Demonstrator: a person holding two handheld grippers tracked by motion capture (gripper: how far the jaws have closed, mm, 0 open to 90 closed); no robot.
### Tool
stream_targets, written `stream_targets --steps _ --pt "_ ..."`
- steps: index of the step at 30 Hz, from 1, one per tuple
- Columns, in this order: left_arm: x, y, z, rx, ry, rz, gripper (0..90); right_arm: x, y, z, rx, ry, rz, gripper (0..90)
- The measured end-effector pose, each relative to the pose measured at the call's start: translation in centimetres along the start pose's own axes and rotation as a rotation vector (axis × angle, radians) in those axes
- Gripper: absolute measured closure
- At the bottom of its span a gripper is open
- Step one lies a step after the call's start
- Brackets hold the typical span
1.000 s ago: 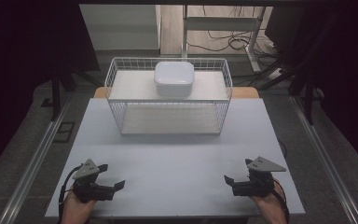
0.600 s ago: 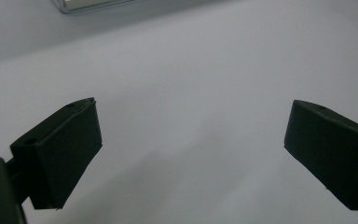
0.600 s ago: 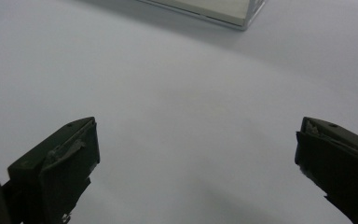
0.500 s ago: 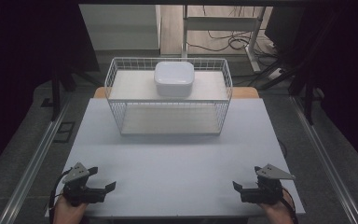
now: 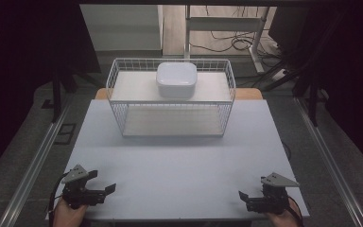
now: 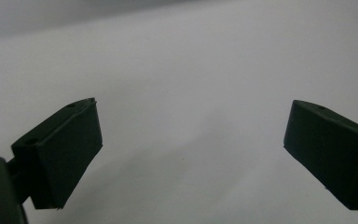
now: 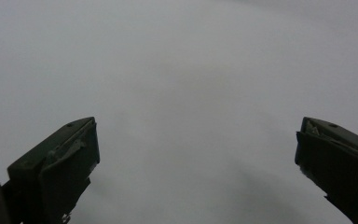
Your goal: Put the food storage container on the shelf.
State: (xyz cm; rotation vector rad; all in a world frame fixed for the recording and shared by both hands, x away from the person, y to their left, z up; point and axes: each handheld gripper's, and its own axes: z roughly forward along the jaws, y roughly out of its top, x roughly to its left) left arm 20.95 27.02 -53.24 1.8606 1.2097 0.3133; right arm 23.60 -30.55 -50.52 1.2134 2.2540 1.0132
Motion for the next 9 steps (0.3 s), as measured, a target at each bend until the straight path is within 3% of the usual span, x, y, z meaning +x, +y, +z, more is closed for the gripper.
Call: stream_targets --steps 9 --pt "0.08 0.14 0.31 0.031 0.01 -0.018 6.3 -0.52 -0.09 0.1 0.009 0.012 0.05 0.4"
